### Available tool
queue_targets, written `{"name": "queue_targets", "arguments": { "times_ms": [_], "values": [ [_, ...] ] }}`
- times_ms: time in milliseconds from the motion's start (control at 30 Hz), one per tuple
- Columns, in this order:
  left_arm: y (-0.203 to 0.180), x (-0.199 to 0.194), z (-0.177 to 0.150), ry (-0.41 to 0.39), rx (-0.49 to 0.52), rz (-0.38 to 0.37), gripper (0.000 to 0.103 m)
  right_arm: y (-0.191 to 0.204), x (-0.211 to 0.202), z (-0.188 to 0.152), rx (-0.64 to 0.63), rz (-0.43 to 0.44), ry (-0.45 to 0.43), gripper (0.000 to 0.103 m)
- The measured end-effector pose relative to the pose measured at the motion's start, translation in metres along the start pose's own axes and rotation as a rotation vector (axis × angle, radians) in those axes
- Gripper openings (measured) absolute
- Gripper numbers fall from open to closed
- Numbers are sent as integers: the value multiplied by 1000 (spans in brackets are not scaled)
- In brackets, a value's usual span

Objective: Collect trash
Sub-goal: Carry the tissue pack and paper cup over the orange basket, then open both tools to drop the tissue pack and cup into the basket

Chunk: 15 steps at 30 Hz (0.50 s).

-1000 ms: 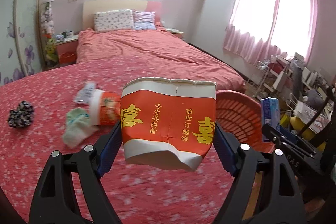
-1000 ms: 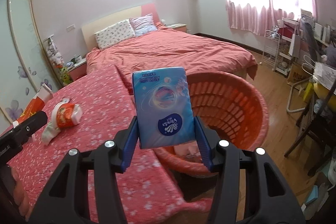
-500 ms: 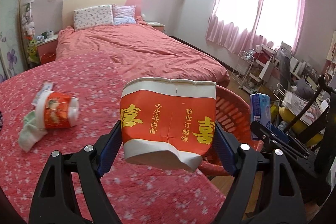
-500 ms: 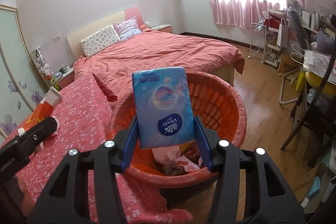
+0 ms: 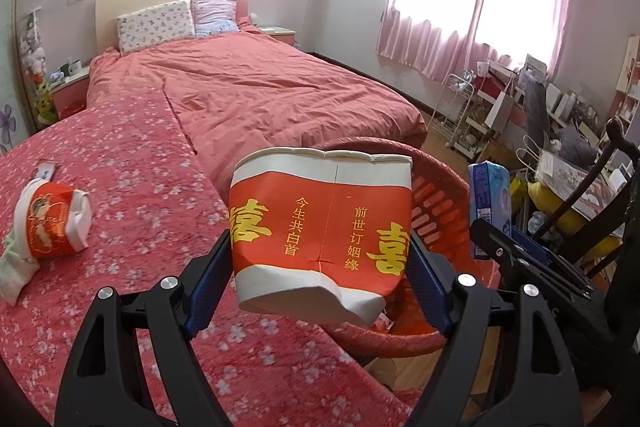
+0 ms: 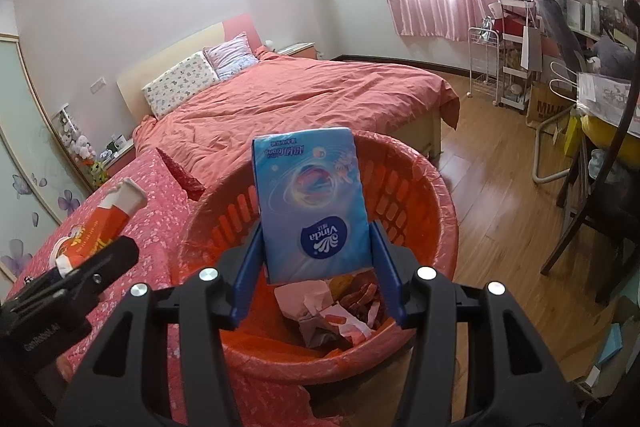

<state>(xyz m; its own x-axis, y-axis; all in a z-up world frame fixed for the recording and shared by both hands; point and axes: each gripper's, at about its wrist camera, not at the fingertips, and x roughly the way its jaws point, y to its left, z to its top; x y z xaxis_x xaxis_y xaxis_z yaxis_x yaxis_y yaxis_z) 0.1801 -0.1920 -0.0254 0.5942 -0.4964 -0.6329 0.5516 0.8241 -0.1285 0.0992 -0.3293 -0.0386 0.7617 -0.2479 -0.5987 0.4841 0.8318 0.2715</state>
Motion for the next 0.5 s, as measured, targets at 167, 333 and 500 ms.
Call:
{"name": "queue_targets", "arguments": {
  "times_ms": [167,333,500],
  "values": [
    [-5,11,2,17,11,-11,80,-5,0,4,16,12,-8,51],
    [-8,18,3,29,14,-30,80,-9,0,8,33,25,-21,51],
    [-10,29,3,60,20,-46,80,-13,7,14,56,47,-20,52]
  ]
}}
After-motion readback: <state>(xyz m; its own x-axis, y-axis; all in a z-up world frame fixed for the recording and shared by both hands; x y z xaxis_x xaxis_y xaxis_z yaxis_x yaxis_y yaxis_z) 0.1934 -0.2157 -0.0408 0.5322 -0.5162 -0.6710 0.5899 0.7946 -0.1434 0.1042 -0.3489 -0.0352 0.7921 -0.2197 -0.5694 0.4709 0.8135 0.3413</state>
